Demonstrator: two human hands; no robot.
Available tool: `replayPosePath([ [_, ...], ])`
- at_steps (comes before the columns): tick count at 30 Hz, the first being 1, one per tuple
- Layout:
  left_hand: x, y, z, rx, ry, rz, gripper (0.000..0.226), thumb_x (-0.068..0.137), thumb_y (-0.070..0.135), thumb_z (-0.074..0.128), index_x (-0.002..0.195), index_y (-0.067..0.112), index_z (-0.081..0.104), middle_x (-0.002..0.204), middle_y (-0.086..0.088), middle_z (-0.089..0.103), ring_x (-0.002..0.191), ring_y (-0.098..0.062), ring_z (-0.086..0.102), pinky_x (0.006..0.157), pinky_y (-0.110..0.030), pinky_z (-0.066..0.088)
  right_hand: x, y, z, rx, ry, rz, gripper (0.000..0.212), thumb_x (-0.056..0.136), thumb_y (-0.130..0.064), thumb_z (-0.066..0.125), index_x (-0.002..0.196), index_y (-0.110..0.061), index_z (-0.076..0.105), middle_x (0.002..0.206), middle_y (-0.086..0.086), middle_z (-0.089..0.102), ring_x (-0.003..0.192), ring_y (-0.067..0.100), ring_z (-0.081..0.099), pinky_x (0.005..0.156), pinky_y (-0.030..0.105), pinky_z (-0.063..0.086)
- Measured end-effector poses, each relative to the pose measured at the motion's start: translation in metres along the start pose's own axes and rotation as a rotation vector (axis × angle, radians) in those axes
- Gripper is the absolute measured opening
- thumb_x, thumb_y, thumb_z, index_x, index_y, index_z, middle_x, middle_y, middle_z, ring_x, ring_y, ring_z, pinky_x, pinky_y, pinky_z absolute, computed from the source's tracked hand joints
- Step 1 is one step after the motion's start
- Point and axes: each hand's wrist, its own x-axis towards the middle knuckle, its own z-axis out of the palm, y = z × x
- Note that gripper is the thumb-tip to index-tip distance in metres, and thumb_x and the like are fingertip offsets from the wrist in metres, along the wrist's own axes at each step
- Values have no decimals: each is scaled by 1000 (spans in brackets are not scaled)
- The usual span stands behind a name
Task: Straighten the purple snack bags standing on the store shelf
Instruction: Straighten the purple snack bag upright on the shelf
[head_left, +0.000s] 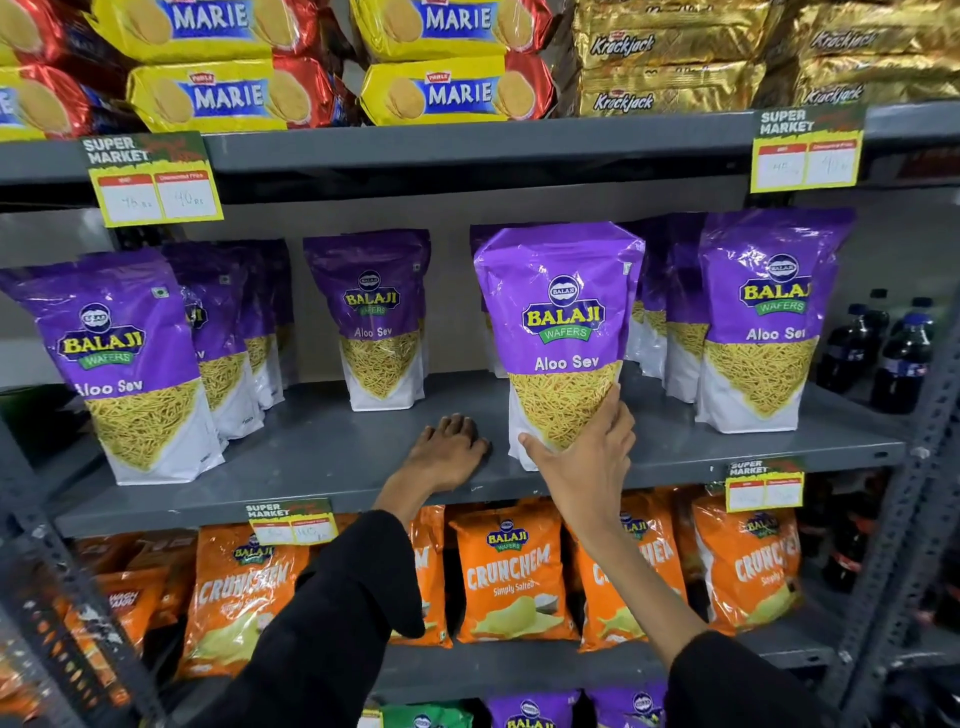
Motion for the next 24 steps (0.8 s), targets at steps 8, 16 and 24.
replayPosePath([
  [8,-10,5,-5,-8,-11,-2,68,103,48,17,159,10,11,169,-13,6,156,-27,3,127,-46,5,17,-3,18,-6,-33,31,123,68,-55,84,155,-11,8,152,16,28,138,37,32,101,61,44],
  [16,-13,6,-8,5,-2,9,65,105,46,18,158,9,14,168,-13,9,156,-27,7,125,-46,7,39,-5,27,16,-100,43,127,68,-52,85,156,-10,5,154,18,25,138,39,30,103,60,42],
  [24,-13,5,-8,7,-6,2,65,105,45,18,158,9,13,168,-12,9,156,-26,6,125,-45,6,37,1,27,20,-62,49,126,65,-51,87,156,-13,9,152,17,28,138,38,30,102,62,42],
])
